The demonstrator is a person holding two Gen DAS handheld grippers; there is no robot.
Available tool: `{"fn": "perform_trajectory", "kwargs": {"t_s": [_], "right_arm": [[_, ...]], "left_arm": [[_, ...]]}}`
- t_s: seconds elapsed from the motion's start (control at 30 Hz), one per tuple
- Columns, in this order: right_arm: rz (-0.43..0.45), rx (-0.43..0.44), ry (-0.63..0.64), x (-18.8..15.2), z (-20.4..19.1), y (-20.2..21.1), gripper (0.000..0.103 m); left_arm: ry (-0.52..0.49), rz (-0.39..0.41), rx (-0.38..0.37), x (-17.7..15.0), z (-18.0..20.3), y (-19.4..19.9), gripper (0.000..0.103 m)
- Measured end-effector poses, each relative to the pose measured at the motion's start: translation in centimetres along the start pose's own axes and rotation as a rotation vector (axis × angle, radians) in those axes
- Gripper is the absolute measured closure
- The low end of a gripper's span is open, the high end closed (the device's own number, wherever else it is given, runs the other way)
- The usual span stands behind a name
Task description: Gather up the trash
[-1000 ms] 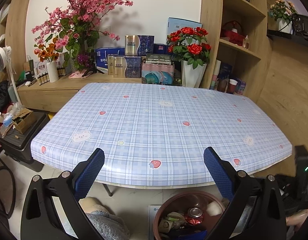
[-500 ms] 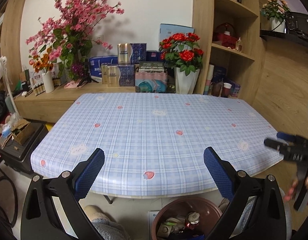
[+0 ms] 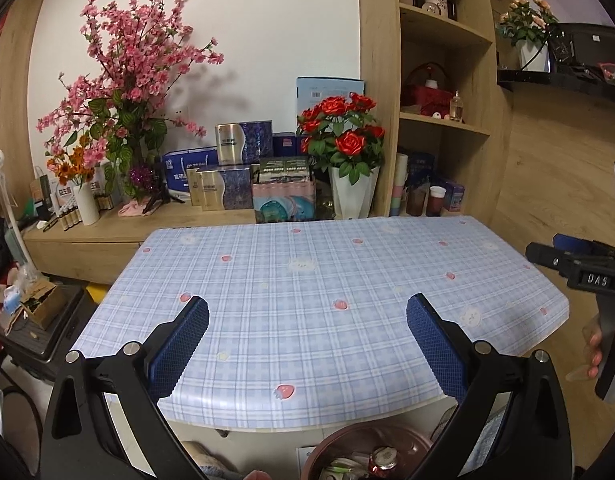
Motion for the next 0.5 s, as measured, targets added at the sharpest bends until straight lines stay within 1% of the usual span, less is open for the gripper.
{"fn": "perform_trajectory", "kwargs": {"t_s": [0.1, 0.5], "right_arm": [[0.0, -0.01, 0.003, 0.1, 0.2, 0.3, 0.006], [0.011, -0.023, -0.008, 0.0, 0.8, 0.8, 0.006]], "left_arm": [[-0.019, 0.019, 0.009, 0.6, 0.6, 0.2, 0.006], [-0.021, 0.04, 0.006, 1.4, 1.6, 0.8, 0.006]]}}
Point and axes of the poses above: each gripper's, at about its wrist camera, not at the fingertips, and y roughly against the way its jaws point, z to its right, x to its top, the point moved 10 cm from there along -y, roughly the way its jaws point, and after that the axes turned 14 degrees about y, right-handed, at the moved point
